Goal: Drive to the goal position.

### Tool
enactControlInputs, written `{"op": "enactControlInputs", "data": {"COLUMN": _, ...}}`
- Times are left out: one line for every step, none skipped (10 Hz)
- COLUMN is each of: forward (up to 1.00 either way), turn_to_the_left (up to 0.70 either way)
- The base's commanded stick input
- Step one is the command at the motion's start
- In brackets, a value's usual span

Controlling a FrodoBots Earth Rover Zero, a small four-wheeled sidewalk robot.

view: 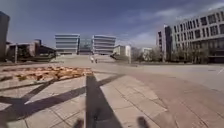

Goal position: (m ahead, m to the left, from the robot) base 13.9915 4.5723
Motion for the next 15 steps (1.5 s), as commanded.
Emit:
{"op": "enactControlInputs", "data": {"forward": 0.7, "turn_to_the_left": 0.0}}
{"op": "enactControlInputs", "data": {"forward": 0.7, "turn_to_the_left": 0.0}}
{"op": "enactControlInputs", "data": {"forward": 0.7, "turn_to_the_left": 0.0}}
{"op": "enactControlInputs", "data": {"forward": 0.7, "turn_to_the_left": 0.0}}
{"op": "enactControlInputs", "data": {"forward": 0.7, "turn_to_the_left": 0.0}}
{"op": "enactControlInputs", "data": {"forward": 0.7, "turn_to_the_left": 0.0}}
{"op": "enactControlInputs", "data": {"forward": 0.7, "turn_to_the_left": 0.0}}
{"op": "enactControlInputs", "data": {"forward": 0.7, "turn_to_the_left": 0.0}}
{"op": "enactControlInputs", "data": {"forward": 0.7, "turn_to_the_left": 0.0}}
{"op": "enactControlInputs", "data": {"forward": 0.7, "turn_to_the_left": 0.0}}
{"op": "enactControlInputs", "data": {"forward": 0.7, "turn_to_the_left": 0.0}}
{"op": "enactControlInputs", "data": {"forward": 0.7, "turn_to_the_left": 0.0}}
{"op": "enactControlInputs", "data": {"forward": 0.7, "turn_to_the_left": 0.0}}
{"op": "enactControlInputs", "data": {"forward": 0.7, "turn_to_the_left": 0.0}}
{"op": "enactControlInputs", "data": {"forward": 0.7, "turn_to_the_left": 0.0}}
